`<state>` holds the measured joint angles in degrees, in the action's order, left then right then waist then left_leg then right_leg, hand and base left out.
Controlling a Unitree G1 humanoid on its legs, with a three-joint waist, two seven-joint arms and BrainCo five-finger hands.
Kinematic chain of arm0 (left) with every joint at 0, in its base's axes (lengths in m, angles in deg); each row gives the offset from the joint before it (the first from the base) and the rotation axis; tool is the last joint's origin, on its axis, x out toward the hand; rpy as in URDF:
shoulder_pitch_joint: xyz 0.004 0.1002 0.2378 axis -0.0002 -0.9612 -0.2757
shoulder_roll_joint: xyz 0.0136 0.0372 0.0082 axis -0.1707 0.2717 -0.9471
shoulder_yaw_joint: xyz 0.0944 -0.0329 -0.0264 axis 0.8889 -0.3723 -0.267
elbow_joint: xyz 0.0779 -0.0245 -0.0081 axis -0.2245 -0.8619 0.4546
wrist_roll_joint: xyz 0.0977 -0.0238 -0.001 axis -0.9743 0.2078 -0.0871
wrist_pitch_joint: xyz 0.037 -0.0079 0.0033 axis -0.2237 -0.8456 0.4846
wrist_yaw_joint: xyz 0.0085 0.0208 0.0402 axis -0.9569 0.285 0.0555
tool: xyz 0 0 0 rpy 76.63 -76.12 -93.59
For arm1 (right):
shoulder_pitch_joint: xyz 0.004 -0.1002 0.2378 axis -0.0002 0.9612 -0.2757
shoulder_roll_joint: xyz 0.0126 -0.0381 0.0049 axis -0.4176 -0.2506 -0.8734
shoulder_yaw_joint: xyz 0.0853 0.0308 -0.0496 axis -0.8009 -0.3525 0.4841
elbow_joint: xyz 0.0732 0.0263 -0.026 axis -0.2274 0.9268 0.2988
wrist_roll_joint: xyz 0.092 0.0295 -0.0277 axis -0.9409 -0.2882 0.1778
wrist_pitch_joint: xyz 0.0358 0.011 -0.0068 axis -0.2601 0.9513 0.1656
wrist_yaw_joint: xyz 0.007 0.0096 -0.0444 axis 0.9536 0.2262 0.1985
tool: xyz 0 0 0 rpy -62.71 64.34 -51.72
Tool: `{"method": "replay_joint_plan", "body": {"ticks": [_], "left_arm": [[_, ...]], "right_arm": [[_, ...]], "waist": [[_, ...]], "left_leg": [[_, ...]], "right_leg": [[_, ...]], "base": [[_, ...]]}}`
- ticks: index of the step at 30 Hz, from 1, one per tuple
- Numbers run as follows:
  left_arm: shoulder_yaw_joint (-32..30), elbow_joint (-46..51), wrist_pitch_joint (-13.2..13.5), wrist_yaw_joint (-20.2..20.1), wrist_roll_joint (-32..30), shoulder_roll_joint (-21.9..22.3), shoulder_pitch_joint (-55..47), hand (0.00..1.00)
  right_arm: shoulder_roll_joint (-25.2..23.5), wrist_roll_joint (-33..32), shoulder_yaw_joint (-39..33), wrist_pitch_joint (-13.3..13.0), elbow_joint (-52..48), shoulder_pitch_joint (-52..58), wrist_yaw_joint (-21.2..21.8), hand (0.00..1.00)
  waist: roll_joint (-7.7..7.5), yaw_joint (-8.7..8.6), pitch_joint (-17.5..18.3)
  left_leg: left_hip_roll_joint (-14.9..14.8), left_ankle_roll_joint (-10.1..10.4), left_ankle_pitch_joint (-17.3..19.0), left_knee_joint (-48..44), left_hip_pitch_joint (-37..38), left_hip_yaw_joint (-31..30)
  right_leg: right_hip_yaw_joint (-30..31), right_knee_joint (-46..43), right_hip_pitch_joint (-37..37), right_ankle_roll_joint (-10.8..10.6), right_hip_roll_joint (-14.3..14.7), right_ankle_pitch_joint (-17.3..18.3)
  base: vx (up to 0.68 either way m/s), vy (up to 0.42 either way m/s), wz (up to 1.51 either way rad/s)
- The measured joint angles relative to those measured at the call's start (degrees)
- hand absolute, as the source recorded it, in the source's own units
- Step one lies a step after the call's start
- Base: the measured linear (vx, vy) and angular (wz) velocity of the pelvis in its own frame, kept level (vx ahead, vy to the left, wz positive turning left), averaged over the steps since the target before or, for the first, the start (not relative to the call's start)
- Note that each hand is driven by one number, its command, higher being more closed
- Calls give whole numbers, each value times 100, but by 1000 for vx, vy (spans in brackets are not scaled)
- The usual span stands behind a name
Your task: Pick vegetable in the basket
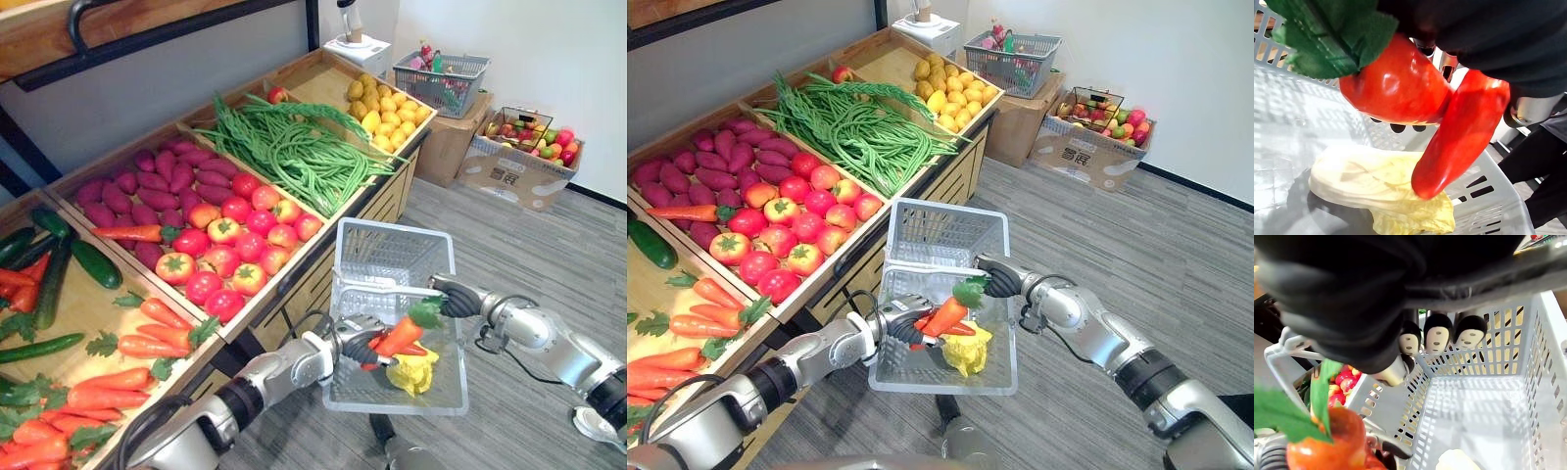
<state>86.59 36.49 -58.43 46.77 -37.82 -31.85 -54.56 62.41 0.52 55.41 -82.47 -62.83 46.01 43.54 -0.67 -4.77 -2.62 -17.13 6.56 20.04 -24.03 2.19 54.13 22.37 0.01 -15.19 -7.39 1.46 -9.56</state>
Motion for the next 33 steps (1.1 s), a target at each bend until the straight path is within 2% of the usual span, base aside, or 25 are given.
{"method": "replay_joint_plan", "body": {"ticks": [4,9,13,18,20,22,24,25,27,33], "left_arm": [[-116,-271,-44,18,-138,205,32,0],[-146,-396,-44,18,-137,218,144,0],[-224,-421,-148,18,-134,218,158,0],[-290,-387,-179,18,-94,216,209,0],[-345,15,-285,18,-31,190,204,0],[-373,604,-279,26,144,183,161,0],[-406,1243,-268,64,384,180,24,0],[-440,1646,-241,66,504,188,-121,0],[-560,2318,-140,74,671,149,-463,0],[-1303,3870,-31,-5,1596,-297,-1466,0]], "right_arm": [[-3,-1,0,11,20,1,44,100],[-31,-8,-2,13,25,0,46,100],[-143,-7,-4,20,51,1,76,100],[-277,-3,-40,20,272,6,71,100],[-477,28,-343,26,514,80,62,100],[-569,119,-584,54,756,165,13,100],[-650,348,-736,147,967,294,-62,100],[-735,682,-932,156,1101,454,-144,100],[-992,961,-1241,193,1455,621,-201,100],[-1547,1176,-2243,658,2713,1125,-420,100]], "waist": [[1,-4,-7],[9,-21,-38],[12,-121,-101],[11,-121,-105],[6,-123,-118],[3,-99,-178],[-5,-27,-185],[-7,41,-186],[-9,61,-187],[-18,197,-187]], "left_leg": [[9,0,0,12,-10,3],[64,-2,-8,80,-15,-13],[100,-10,-12,102,-63,-136],[191,-37,-57,200,-131,-308],[238,-80,-120,251,-216,-518],[327,-118,-200,373,-214,-722],[398,-155,-265,466,-225,-943],[432,-162,-287,495,-233,-1077],[481,-210,-335,505,-353,-1350],[817,-386,-620,742,-672,-2156]], "right_leg": [[8,4,-14,-6,-2,-5],[1,40,-10,-20,-39,-14],[-72,94,37,-33,-95,-23],[-206,114,53,-37,-191,-25],[-412,114,83,-37,-275,-25],[-618,118,180,-36,-363,-24],[-808,167,301,-35,-454,-23],[-925,193,368,-34,-500,-22],[-1140,213,422,-31,-591,-18],[-1898,312,576,-20,-912,-7]], "base": [[0,0,0],[9,27,2],[15,36,12],[8,39,17],[-7,22,44],[-44,22,59],[-53,15,60],[-51,6,61],[-56,4,67],[-52,0,68]]}}
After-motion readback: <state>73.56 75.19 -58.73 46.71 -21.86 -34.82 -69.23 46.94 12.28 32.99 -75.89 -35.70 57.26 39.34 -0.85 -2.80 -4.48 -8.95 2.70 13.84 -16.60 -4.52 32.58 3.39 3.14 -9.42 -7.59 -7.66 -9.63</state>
